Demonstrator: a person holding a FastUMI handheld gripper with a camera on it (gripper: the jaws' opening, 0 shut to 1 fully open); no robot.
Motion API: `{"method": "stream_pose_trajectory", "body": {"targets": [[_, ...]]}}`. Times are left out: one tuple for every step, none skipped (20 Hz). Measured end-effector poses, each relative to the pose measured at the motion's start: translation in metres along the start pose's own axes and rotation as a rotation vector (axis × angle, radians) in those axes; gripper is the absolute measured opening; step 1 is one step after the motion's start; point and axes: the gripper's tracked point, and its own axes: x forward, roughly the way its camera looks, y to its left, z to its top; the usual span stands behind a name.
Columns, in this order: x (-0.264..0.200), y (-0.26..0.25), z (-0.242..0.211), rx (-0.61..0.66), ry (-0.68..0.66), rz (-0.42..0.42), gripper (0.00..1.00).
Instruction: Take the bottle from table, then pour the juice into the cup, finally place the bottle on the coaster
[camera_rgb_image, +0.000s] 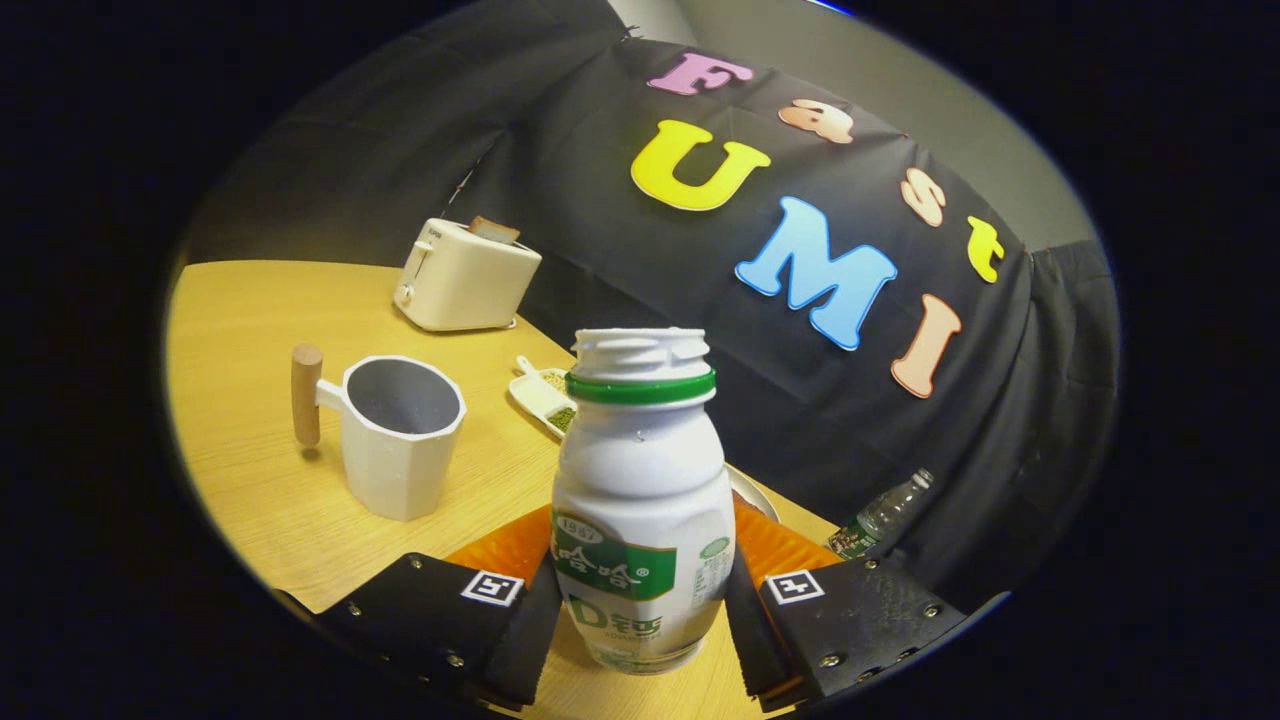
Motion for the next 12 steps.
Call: {"method": "stream_pose_trajectory", "body": {"targets": [[0.003,0.006,0.001,-0.009,0.004,0.013,0.74],[0.005,0.011,0.003,-0.011,0.008,0.029,0.73],[0.007,0.016,0.004,-0.015,0.011,0.039,0.73],[0.008,0.018,0.006,-0.028,0.013,0.042,0.73],[0.010,0.019,0.006,-0.050,0.016,0.041,0.73],[0.012,0.020,0.008,-0.078,0.020,0.040,0.74],[0.013,0.022,0.009,-0.110,0.020,0.038,0.73],[0.015,0.023,0.009,-0.150,0.019,0.039,0.74],[0.017,0.025,0.008,-0.188,0.029,0.038,0.74],[0.019,0.026,0.007,-0.219,0.035,0.040,0.73],[0.020,0.030,0.007,-0.241,0.037,0.045,0.73],[0.022,0.032,0.006,-0.253,0.041,0.047,0.74]]}}
